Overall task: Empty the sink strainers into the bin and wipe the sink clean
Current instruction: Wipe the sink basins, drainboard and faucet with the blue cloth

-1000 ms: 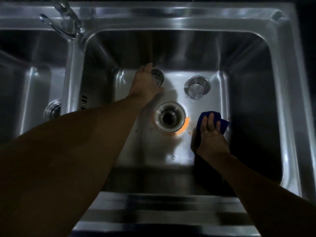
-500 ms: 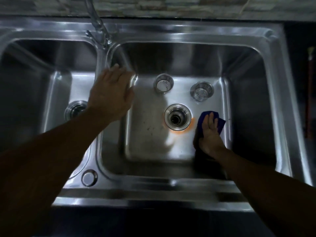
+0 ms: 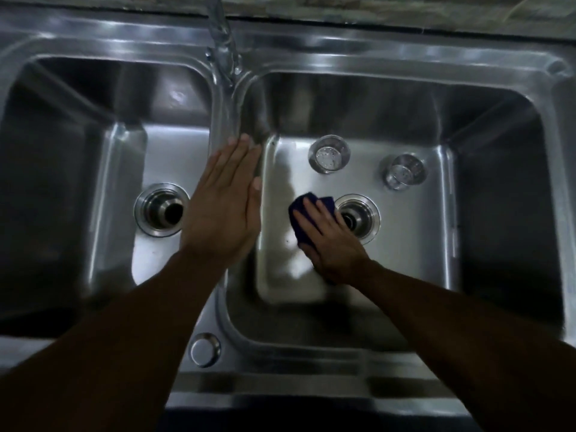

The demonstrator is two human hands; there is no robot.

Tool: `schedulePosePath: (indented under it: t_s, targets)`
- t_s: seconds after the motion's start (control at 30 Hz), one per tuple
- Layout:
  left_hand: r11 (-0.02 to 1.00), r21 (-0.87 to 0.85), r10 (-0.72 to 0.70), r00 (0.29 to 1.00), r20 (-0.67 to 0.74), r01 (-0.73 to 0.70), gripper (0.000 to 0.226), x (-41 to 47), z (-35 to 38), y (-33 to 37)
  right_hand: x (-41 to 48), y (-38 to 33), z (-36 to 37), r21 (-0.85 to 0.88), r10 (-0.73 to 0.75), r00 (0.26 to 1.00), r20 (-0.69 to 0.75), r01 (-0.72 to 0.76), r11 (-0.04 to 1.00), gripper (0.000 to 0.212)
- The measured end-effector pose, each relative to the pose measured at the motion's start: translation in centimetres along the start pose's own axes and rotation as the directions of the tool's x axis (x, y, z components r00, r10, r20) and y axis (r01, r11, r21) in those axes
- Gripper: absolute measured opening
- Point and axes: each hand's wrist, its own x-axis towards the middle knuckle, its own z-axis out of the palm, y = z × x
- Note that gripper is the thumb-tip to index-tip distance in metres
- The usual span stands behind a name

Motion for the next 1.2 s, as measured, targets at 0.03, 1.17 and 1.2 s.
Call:
schedulePosePath:
  t_s: [0.03, 1.17, 1.2]
  targets:
    - [1.000, 0.002, 0.003, 1.000, -0.007, -0.003, 0.052, 0.1, 0.1, 0.0, 1.4, -0.6, 0.1, 0.012, 0.070, 0.997, -0.039, -0.070, 0.997, 0.065]
    - [0.994, -0.091, -0.057, 0.998, -0.015, 0.056, 0.056, 0.5, -0.6, -0.2, -1.3, -3.3, 1.2, 0.437, -0.541, 0.830, 0.134, 0.440, 0.784, 0.053]
    - [0.994, -0.089, -0.057, 0.998, -0.011, 0.056, 0.056, 0.5, -0.6, -0.1, -2.4, -2.2, 1.1, 0.429, -0.668, 0.729, 0.152, 0.560, 0.709, 0.054]
